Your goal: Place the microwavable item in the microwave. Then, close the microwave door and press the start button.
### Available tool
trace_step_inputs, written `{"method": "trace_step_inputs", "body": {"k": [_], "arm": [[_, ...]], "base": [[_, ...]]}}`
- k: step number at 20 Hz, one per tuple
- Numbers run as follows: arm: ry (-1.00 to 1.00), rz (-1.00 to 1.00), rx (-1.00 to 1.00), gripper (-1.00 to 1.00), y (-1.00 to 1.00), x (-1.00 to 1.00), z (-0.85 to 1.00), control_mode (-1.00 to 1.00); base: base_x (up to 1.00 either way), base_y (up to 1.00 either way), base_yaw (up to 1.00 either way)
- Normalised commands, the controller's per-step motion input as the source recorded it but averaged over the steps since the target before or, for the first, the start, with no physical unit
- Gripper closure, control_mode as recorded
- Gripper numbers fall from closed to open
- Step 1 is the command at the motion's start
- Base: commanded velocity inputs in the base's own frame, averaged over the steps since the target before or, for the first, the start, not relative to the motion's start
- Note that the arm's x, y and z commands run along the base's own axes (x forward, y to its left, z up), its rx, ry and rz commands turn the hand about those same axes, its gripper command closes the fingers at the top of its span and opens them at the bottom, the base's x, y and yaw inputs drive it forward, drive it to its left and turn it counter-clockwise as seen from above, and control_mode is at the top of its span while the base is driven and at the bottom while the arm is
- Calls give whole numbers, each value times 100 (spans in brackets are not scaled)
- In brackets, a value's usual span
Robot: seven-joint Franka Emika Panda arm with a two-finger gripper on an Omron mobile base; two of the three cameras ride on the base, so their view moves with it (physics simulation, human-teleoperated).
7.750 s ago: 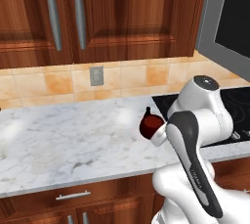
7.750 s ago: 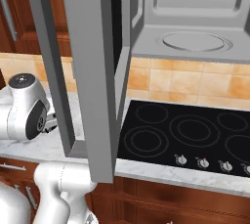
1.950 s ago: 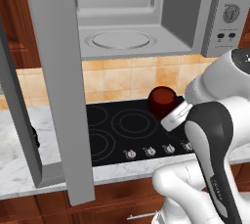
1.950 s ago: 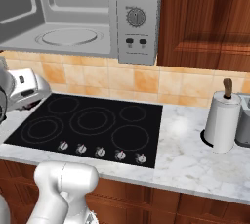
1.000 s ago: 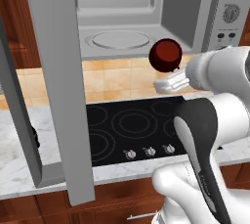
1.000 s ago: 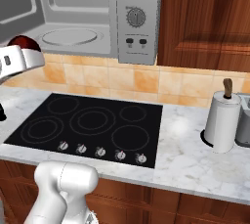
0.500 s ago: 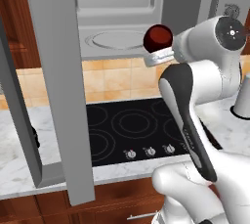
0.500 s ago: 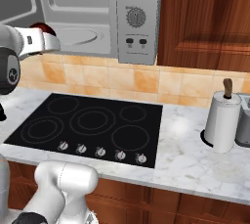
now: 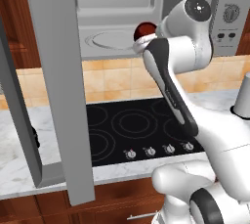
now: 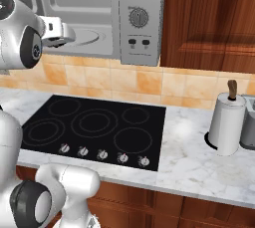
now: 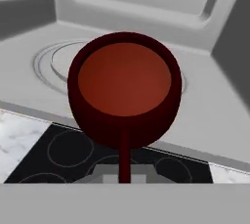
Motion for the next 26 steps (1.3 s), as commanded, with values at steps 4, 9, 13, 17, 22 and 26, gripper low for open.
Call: {"method": "trace_step_inputs", "body": {"k": [4, 9, 13, 17, 22, 26], "arm": [[1, 0, 0, 100, 23, 76, -11, -100], [0, 0, 0, 100, 21, 63, -31, -100], [0, 0, 0, 100, 4, 53, -32, -100], [0, 0, 0, 100, 0, 47, -4, -100], [0, 0, 0, 100, 0, 36, 0, -100], [0, 0, 0, 100, 0, 33, 0, -100]], "base": [[0, 0, 0], [0, 0, 0], [0, 0, 0], [0, 0, 0], [0, 0, 0], [0, 0, 0]]}}
